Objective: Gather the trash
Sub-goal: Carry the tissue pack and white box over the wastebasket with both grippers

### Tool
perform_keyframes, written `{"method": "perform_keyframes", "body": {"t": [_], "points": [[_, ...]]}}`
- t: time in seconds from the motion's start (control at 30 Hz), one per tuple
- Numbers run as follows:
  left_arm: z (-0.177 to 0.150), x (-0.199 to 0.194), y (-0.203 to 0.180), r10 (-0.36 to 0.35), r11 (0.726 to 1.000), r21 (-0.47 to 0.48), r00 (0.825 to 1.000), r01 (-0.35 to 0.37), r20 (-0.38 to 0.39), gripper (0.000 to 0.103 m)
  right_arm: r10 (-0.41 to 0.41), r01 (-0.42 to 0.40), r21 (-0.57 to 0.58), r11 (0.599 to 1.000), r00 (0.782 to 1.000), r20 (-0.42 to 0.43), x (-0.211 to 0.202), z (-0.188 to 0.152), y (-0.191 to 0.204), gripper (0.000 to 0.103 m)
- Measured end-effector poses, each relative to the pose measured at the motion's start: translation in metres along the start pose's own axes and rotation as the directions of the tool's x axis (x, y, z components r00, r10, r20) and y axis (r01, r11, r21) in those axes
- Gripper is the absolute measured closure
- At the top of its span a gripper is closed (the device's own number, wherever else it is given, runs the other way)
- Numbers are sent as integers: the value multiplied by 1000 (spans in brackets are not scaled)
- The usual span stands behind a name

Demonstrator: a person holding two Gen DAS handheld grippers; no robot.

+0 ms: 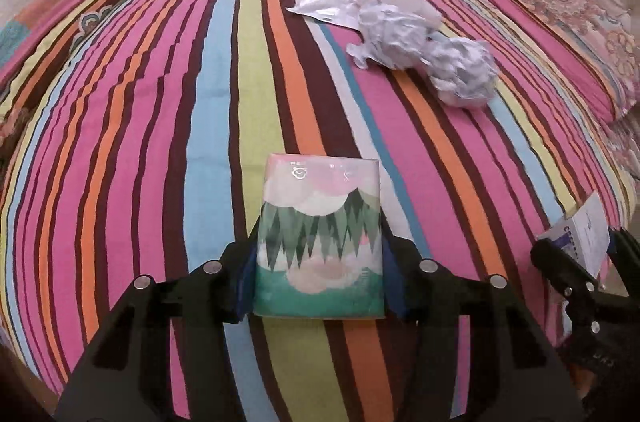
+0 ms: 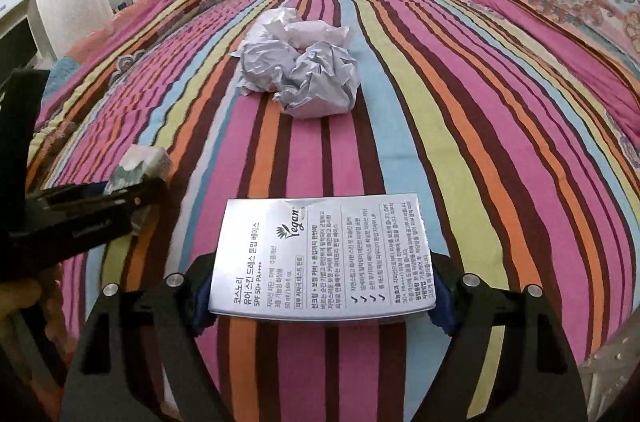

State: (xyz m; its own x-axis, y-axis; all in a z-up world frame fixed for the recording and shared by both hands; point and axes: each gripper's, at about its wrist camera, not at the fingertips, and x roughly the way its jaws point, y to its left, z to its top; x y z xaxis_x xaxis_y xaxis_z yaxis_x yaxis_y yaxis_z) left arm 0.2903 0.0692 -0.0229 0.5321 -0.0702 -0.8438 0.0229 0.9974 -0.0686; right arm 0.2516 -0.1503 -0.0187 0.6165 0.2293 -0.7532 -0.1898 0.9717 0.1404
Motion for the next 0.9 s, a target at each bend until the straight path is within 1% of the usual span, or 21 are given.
{"method": "perform_keyframes", "body": {"t": [0.2,0.23,0.4,0.43,0.53,0.63,0.73,0.77,0.9], "points": [[-35,-32,-10,-23,1000,1,1000,23,14,53,19,-19,-6,1000,1000,9,-29,-20,2,26],[-41,-36,-12,-26,1000,1,1000,26,17,53,19,-19,-9,1000,1000,15,-39,-28,3,26],[-81,-64,-17,-56,998,-14,998,56,25,53,31,-31,-14,999,999,16,-59,-49,8,26],[-89,-69,-18,-63,998,-16,998,63,24,53,35,-35,-25,999,999,8,-66,-59,11,26],[-114,-84,-22,-68,998,-15,997,68,24,53,46,-46,-14,999,999,-6,-75,-70,11,26],[-142,-94,-25,-74,997,-11,997,74,4,53,51,-51,-4,999,998,-29,-84,-85,13,26],[-166,-96,-28,-77,997,-17,997,76,-27,53,39,-41,-30,999,997,-65,-92,-106,20,26],[-175,-95,-30,-80,997,-18,996,79,-44,53,38,-41,-30,999,997,-69,-93,-108,20,26],[-204,-89,-39,-74,997,-4,992,75,-101,53,47,-50,-18,999,988,-147,-88,-130,21,26]]}}
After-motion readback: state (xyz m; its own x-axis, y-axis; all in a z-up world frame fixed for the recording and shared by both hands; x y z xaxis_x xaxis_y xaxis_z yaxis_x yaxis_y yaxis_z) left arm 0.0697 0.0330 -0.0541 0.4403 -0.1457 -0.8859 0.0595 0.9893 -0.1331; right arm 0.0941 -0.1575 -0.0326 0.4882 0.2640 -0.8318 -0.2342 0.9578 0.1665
